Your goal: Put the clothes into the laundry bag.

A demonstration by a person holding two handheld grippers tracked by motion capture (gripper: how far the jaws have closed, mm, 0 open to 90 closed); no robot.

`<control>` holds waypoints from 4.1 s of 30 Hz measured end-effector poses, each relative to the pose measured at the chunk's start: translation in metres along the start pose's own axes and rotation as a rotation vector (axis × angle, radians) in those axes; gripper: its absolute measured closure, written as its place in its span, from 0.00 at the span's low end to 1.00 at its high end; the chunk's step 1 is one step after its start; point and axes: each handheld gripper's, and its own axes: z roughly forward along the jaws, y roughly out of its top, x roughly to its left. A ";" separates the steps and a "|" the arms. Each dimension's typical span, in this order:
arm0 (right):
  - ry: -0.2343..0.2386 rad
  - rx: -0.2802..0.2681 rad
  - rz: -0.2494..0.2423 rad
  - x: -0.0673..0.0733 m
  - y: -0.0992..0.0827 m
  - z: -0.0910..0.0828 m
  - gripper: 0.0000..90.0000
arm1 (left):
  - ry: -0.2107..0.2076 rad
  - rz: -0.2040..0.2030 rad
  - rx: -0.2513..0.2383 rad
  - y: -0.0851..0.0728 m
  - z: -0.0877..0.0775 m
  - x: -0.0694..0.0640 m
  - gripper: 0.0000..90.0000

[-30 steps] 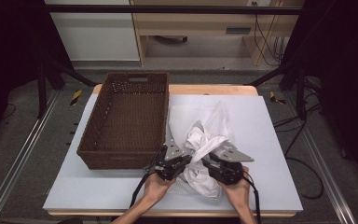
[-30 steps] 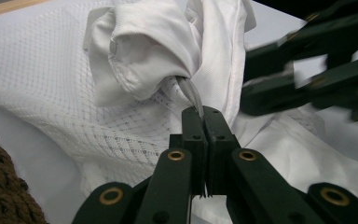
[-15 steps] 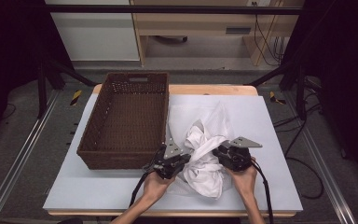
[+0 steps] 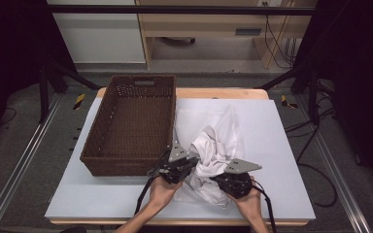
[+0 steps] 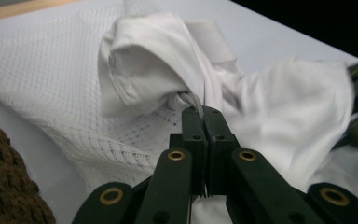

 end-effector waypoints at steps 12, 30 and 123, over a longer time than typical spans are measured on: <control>-0.270 0.018 0.065 -0.003 0.003 0.055 0.98 | -0.030 0.035 0.003 -0.001 -0.005 -0.011 0.98; -0.266 -0.131 0.088 -0.030 0.006 -0.033 0.55 | 0.008 0.029 0.027 -0.009 0.000 0.001 0.98; 0.061 -0.052 -0.054 0.014 0.014 0.010 0.95 | 0.032 -0.018 -0.020 0.005 -0.013 0.010 0.98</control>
